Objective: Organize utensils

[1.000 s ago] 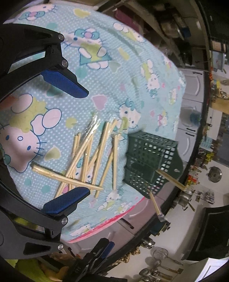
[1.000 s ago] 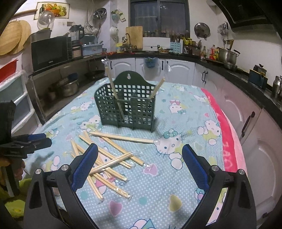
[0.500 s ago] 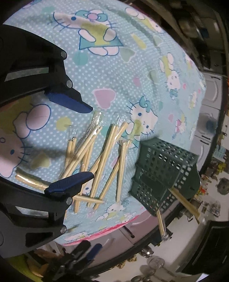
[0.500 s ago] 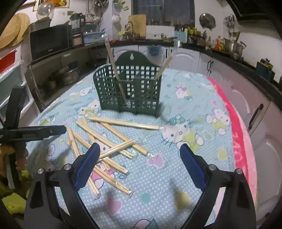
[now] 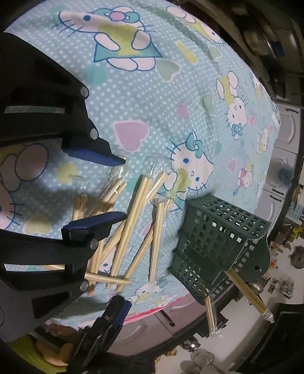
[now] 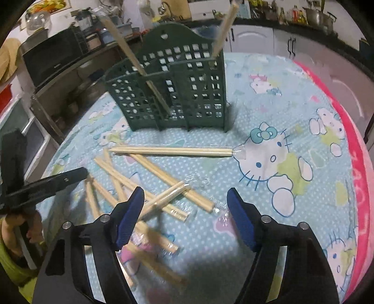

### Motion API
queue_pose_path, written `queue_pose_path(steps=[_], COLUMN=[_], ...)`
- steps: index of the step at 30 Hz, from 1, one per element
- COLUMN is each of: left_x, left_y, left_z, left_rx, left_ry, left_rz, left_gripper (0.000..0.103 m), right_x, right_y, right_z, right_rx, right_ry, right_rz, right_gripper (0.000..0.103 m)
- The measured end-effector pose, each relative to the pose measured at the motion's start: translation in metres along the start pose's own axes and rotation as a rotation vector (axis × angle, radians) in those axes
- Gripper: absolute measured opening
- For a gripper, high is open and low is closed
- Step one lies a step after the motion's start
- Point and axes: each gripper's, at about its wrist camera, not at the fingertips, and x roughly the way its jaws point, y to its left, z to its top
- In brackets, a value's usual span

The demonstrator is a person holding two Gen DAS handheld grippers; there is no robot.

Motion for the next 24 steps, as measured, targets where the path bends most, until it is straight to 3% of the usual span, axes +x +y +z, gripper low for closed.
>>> queue_pose_path(steps=[3, 9, 11, 13, 14, 19, 24], left_x=[0.001, 0.005, 0.005, 0.006, 0.006, 0.005, 0.002], left_y=[0.0, 0.003, 0.004, 0.004, 0.004, 0.005, 0.009], left_z=[0.002, 0.004, 0.004, 0.005, 0.005, 0.004, 0.004], left_rx=[0.009, 0.0, -0.005, -0.001, 0.0, 0.006, -0.005], left_ry=[-0.003, 0.001, 0.001, 0.003, 0.003, -0.002, -0.004], left_rz=[0.009, 0.009, 0.005, 0.008, 0.006, 0.005, -0.016], left_gripper=[0.029, 0.023, 0.021, 0.019, 0.017, 0.008, 0.005], right_x=[0.009, 0.022, 0.023, 0.024, 0.023, 0.01, 0.009], right_y=[-0.005, -0.017, -0.02, -0.021, -0.022, -0.019, -0.017], right_z=[0.005, 0.011, 0.012, 0.012, 0.013, 0.015, 0.017], right_rx=[0.035, 0.099, 0.122, 0.12, 0.12, 0.101, 0.094], right_ry=[0.019, 0.062, 0.072, 0.072, 0.067, 0.006, 0.01], right_rz=[0.018, 0.078, 0.098, 0.105, 0.106, 0.1, 0.112], right_gripper=[0.065, 0.042, 0.028, 0.004, 0.001, 0.001, 0.001])
